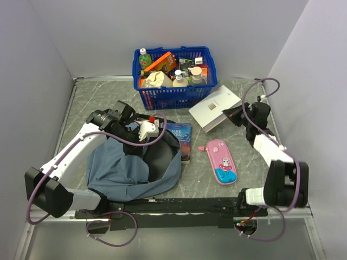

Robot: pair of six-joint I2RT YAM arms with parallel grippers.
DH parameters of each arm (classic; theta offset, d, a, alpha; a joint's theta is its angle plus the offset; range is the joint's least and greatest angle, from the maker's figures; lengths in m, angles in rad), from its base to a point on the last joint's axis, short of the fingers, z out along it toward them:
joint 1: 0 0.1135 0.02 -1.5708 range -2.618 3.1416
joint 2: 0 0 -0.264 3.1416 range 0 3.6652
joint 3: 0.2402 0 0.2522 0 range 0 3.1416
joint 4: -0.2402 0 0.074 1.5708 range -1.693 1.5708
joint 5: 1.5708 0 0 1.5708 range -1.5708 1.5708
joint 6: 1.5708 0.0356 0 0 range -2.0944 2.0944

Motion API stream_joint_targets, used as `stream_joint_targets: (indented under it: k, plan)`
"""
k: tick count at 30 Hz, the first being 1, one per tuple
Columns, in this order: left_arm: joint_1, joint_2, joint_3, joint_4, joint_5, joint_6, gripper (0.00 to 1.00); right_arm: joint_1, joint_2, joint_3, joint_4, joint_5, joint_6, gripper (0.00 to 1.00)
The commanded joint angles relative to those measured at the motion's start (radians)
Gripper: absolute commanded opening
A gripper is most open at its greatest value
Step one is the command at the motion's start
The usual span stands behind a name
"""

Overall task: Pack the student bag
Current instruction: Pick up the book from the center of the board, then place the book in the student bag.

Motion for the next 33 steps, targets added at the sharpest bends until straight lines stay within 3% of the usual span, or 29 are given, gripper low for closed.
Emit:
stream_joint_targets:
  k: [1,9,14,20,26,33]
  plan:
    - [-0.004,-0.04,-0.006,0.025,0.008,-0.013,0.01,0.007,-0.17,-0.02,0.003,-0.029,0.014,0.0]
    - [-0.003,-0.069,-0.037,0.066,0.003,-0.033,0.01,0.087,-0.532,-0.12,-0.205,-0.067,0.012,0.0]
    - [-0.004,-0.068,-0.037,0.073,0.017,-0.039,0.01,0.243,-0.73,-0.18,-0.394,-0.037,0.04,0.0]
    - [-0.004,-0.054,-0.027,0.063,0.028,-0.034,0.01,0.274,-0.923,-0.21,-0.543,-0.029,0.061,0.0]
    - [-0.02,-0.042,-0.026,0.042,0.043,-0.027,0.01,0.274,-0.948,-0.118,-0.637,-0.011,0.025,0.0]
    - [-0.058,-0.039,-0.023,0.039,0.027,-0.044,0.01,0.275,-0.887,0.0,-0.585,0.032,-0.02,0.0]
